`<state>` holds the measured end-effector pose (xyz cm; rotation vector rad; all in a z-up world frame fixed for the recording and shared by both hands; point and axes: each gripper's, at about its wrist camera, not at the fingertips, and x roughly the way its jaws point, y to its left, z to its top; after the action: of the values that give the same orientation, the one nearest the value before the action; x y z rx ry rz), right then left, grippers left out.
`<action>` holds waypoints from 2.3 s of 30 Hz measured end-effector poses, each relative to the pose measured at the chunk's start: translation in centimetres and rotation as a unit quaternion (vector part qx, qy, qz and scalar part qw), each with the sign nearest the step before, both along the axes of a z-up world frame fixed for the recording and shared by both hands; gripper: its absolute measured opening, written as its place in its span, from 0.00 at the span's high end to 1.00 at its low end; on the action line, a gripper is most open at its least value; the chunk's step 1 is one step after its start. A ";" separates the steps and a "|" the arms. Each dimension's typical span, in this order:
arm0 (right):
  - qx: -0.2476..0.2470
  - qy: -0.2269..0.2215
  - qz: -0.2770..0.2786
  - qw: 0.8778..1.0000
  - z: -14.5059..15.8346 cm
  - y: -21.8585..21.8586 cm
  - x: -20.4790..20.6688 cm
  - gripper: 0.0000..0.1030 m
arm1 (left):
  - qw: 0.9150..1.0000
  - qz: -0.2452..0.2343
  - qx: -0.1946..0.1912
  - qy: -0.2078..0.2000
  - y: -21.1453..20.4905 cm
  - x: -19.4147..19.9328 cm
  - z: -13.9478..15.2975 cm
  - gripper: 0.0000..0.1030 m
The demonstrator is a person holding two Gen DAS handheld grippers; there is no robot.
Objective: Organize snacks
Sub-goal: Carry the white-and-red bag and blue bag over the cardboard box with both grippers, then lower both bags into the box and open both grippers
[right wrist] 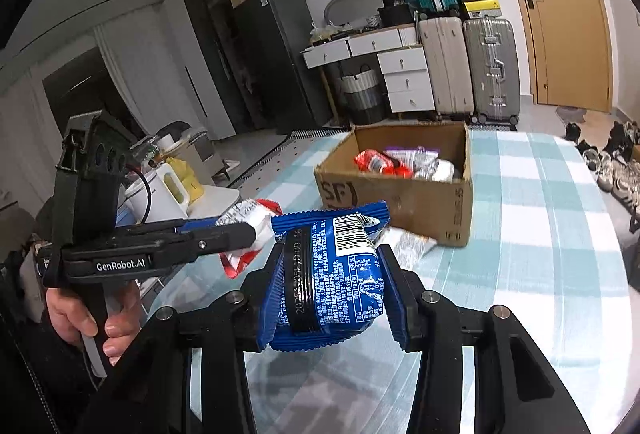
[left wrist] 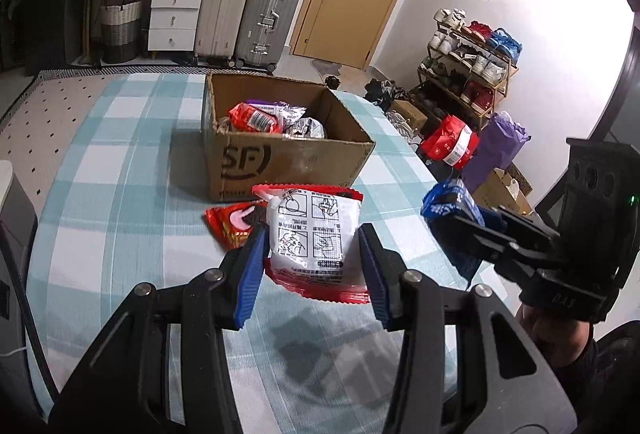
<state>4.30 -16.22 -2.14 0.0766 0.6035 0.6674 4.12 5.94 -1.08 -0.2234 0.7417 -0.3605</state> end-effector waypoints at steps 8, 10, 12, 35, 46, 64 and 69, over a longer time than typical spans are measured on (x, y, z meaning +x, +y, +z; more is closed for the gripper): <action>0.011 -0.003 -0.002 1.000 2.1 -0.6 3.0 0.57 | 1.000 0.003 0.022 -0.008 -0.4 2.9 1.5 0.59; 0.010 -0.006 -0.001 1.000 2.4 -0.6 3.8 0.57 | 1.000 0.003 0.026 -0.008 -0.5 4.2 1.8 0.59; 0.009 -0.009 0.001 1.000 2.9 -0.5 4.8 0.57 | 1.000 0.002 0.027 -0.006 -0.6 5.6 2.0 0.59; -0.002 0.004 -0.006 1.000 4.5 1.0 17.4 0.56 | 0.998 -0.001 0.066 0.014 -2.5 22.1 2.5 0.59; -0.064 -0.016 -0.012 0.998 1.7 3.3 20.9 0.56 | 0.997 -0.010 0.078 0.028 -3.4 27.3 -0.4 0.59; -0.059 -0.027 -0.039 0.997 0.0 1.1 22.7 0.14 | 0.995 0.025 0.085 0.035 -2.4 28.8 -1.9 0.27; -0.057 -0.037 -0.039 0.997 1.2 0.8 20.6 0.14 | 0.995 0.030 0.088 0.029 -2.5 26.5 -0.9 0.23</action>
<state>24.89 -15.40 -0.89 -0.0306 0.5628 0.5562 30.62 3.45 -1.93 -0.0903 0.8174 -0.2305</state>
